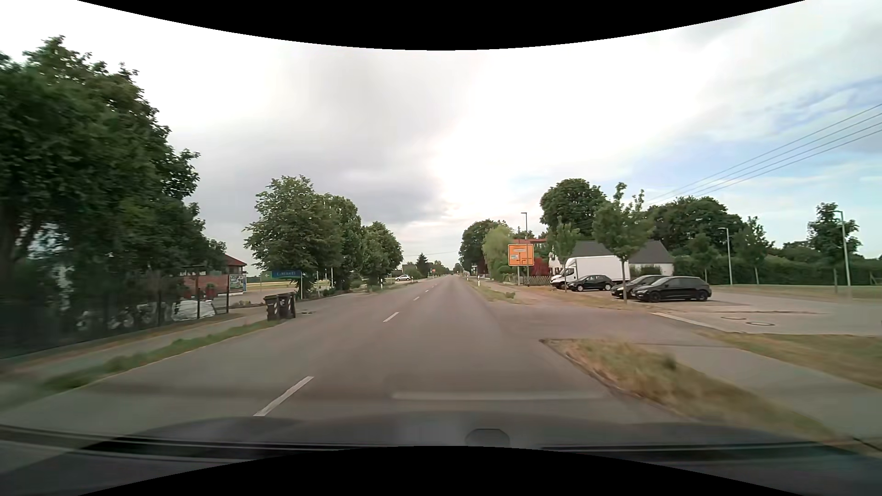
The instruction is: Follow the waypoints while adhering to traffic rules and regulations
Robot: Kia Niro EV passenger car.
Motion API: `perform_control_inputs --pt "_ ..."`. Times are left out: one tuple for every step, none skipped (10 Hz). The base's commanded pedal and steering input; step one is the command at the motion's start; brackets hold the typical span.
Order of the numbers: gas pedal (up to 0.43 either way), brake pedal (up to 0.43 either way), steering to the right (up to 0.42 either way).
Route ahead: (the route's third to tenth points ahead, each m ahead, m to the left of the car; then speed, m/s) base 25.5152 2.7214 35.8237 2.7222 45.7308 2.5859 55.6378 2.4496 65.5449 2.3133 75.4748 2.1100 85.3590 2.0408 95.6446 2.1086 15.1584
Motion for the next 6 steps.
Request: perform_control_inputs --pt "0.169 0.000 -0.003" --pt "0.169 0.000 -0.003" --pt "0.169 0.000 -0.003" --pt "0.169 0.000 -0.003" --pt "0.169 0.000 -0.003" --pt "0.169 0.000 -0.003"
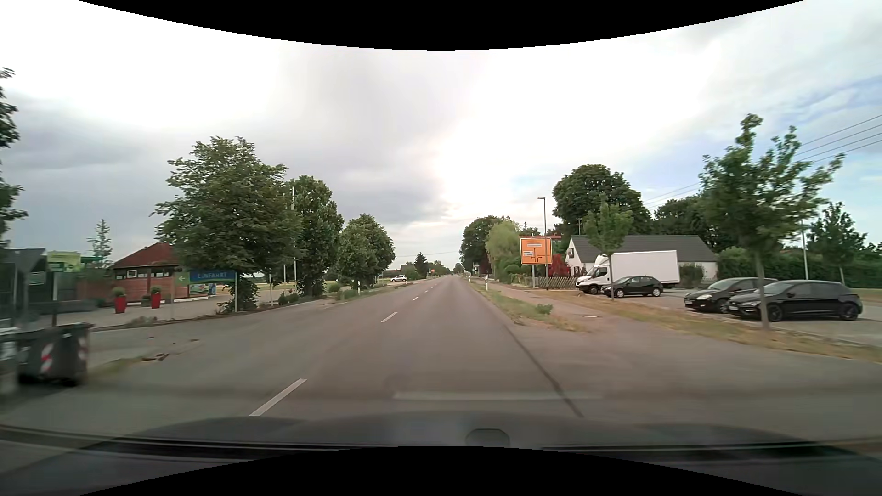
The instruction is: Follow the waypoints while adhering to traffic rules and regulations
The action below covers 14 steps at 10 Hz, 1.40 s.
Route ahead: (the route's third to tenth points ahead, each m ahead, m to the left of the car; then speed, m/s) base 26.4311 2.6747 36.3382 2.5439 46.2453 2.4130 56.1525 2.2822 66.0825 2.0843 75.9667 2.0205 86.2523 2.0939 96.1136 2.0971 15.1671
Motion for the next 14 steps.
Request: perform_control_inputs --pt "0.169 0.000 -0.003" --pt "0.169 0.000 -0.003" --pt "0.169 0.000 -0.003" --pt "0.169 0.000 -0.003" --pt "0.169 0.000 -0.003" --pt "0.169 0.000 -0.003" --pt "0.169 0.000 -0.003" --pt "0.169 0.000 -0.003" --pt "0.169 0.000 -0.003" --pt "0.169 0.000 -0.003" --pt "0.169 0.000 -0.003" --pt "0.169 0.000 -0.003" --pt "0.169 0.000 -0.002" --pt "0.169 0.000 -0.003"
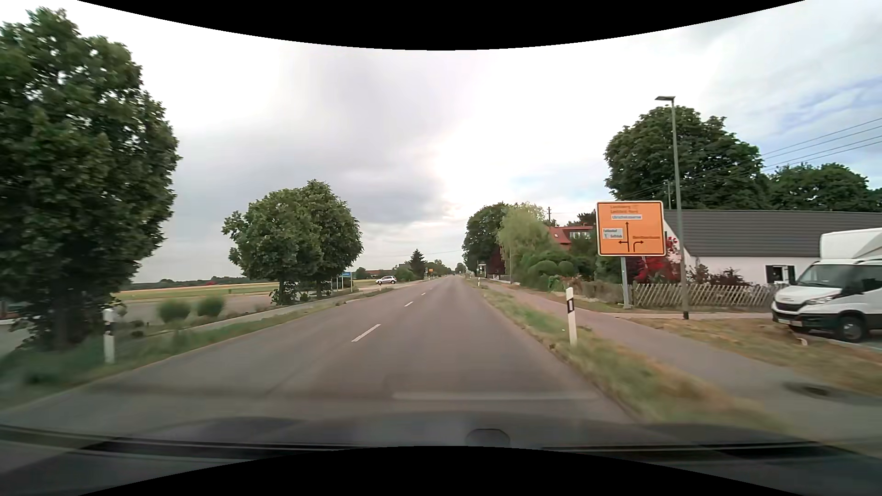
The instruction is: Follow the waypoints while adhering to traffic rules and regulations
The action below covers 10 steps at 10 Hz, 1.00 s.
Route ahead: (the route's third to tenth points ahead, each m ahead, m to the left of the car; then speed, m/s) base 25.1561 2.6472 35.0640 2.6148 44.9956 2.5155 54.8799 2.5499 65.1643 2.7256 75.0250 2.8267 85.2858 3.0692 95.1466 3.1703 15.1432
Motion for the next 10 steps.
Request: perform_control_inputs --pt "0.169 0.000 -0.003" --pt "0.169 0.000 -0.003" --pt "0.169 0.000 -0.002" --pt "0.169 0.000 -0.003" --pt "0.169 0.000 -0.003" --pt "0.169 0.000 -0.003" --pt "0.169 0.000 -0.003" --pt "0.169 0.000 -0.003" --pt "0.169 0.000 -0.003" --pt "0.169 0.000 -0.003"
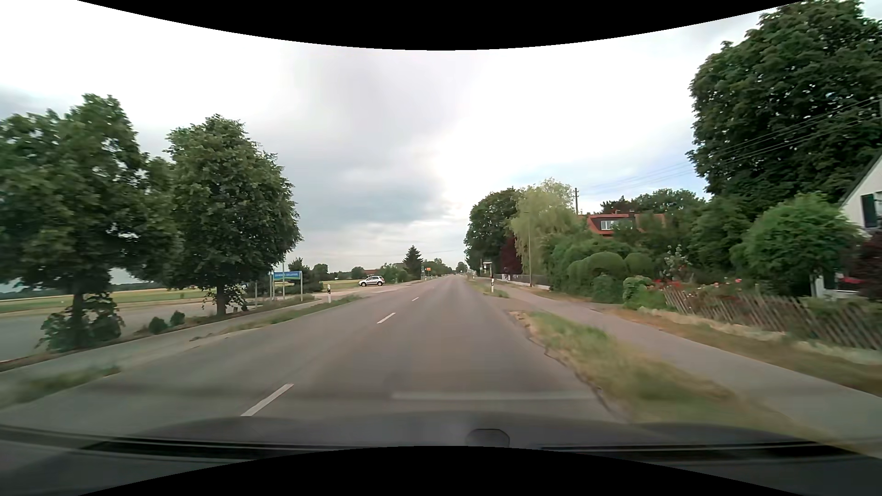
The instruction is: Follow the waypoints while adhering to traffic rules and regulations
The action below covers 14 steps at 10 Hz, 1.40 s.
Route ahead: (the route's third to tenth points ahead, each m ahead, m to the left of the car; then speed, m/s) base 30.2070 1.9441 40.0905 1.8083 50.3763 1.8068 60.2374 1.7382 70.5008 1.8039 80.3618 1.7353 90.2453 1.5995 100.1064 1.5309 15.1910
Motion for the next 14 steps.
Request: perform_control_inputs --pt "0.169 0.000 -0.003" --pt "0.169 0.000 -0.003" --pt "0.169 0.000 -0.003" --pt "0.169 0.000 -0.003" --pt "0.169 0.000 -0.003" --pt "0.169 0.000 -0.003" --pt "0.169 0.000 -0.003" --pt "0.169 0.000 -0.003" --pt "0.169 0.000 -0.003" --pt "0.169 0.000 -0.003" --pt "0.169 0.000 -0.003" --pt "0.169 0.000 -0.003" --pt "0.169 0.000 -0.003" --pt "0.169 0.000 -0.003"
